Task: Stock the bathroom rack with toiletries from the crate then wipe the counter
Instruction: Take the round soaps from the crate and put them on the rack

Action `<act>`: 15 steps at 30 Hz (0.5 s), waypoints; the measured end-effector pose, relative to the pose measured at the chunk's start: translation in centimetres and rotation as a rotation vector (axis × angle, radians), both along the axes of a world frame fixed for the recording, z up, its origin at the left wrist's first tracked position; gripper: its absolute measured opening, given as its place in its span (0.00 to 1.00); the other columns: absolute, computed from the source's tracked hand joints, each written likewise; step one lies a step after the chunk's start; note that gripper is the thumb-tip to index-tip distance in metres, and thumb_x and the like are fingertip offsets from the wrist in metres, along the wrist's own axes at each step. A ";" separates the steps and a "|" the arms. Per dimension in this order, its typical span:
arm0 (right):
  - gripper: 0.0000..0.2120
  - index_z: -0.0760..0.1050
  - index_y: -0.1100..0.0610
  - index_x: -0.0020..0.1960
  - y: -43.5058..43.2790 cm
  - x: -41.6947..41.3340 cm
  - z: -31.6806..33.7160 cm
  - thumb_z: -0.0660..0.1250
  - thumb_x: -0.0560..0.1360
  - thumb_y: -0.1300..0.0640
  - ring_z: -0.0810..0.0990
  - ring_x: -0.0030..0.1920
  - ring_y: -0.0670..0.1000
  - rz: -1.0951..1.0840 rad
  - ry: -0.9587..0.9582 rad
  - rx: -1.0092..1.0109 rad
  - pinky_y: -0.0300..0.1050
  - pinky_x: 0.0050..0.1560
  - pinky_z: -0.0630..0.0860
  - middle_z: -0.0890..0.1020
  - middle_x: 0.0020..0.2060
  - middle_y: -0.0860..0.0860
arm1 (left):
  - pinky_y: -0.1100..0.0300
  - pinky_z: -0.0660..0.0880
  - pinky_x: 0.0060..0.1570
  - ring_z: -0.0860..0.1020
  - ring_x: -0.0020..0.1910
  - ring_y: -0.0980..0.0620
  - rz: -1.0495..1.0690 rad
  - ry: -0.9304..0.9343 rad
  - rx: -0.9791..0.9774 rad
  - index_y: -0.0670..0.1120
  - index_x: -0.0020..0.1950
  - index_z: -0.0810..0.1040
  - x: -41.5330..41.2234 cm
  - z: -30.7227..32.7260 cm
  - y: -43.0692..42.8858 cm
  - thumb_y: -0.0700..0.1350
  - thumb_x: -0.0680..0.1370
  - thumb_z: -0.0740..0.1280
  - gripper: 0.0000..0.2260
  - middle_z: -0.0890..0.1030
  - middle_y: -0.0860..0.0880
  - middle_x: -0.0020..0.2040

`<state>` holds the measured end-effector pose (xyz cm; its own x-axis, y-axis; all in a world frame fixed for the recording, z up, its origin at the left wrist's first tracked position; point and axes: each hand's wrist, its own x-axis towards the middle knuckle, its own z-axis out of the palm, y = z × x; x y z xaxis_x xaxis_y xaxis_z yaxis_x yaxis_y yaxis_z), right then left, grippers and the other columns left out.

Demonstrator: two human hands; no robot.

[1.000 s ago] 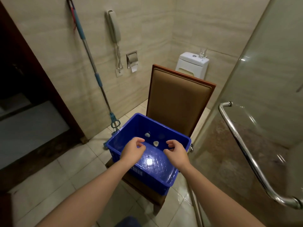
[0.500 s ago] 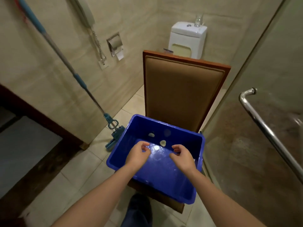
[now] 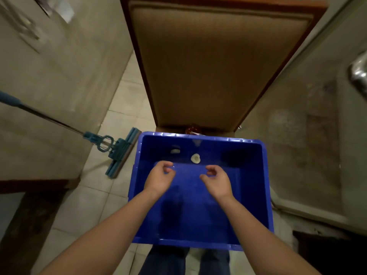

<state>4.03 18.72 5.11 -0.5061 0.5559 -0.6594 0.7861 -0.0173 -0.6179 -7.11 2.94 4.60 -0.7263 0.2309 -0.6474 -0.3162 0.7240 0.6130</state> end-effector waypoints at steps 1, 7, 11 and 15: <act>0.16 0.75 0.55 0.61 0.0 -0.4 -1.0 0.71 0.74 0.56 0.77 0.47 0.46 -0.011 -0.011 0.001 0.37 0.42 0.71 0.77 0.53 0.48 | 0.53 0.78 0.47 0.79 0.45 0.50 0.009 -0.010 0.002 0.54 0.55 0.73 -0.4 -1.3 0.1 0.44 0.76 0.67 0.09 0.78 0.50 0.48; 0.17 0.74 0.54 0.61 0.0 -2.6 -6.9 0.72 0.74 0.53 0.75 0.40 0.43 -0.062 -0.053 0.017 0.34 0.37 0.70 0.77 0.52 0.47 | 0.48 0.77 0.50 0.79 0.45 0.45 0.073 -0.086 0.039 0.48 0.58 0.74 -2.3 -8.1 1.8 0.40 0.75 0.67 0.12 0.78 0.48 0.46; 0.17 0.75 0.55 0.60 0.3 -4.2 -10.4 0.72 0.74 0.55 0.76 0.43 0.48 -0.071 -0.052 0.039 0.36 0.36 0.69 0.78 0.53 0.51 | 0.54 0.77 0.42 0.78 0.41 0.48 0.148 -0.084 0.058 0.44 0.59 0.74 -3.2 -12.0 2.8 0.40 0.75 0.68 0.13 0.77 0.50 0.43; 0.16 0.75 0.56 0.58 0.4 -5.6 -13.3 0.72 0.73 0.54 0.77 0.49 0.51 -0.094 -0.090 0.087 0.40 0.42 0.68 0.79 0.55 0.53 | 0.48 0.79 0.47 0.80 0.45 0.43 0.198 -0.049 0.023 0.46 0.56 0.71 -4.0 -15.0 3.4 0.43 0.74 0.70 0.13 0.78 0.48 0.45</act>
<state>-1.57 19.07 -8.20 -0.3900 0.6548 -0.6473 0.8358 -0.0431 -0.5473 -11.09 6.35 -10.40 -0.7266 0.1015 -0.6795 -0.4813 0.6306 0.6088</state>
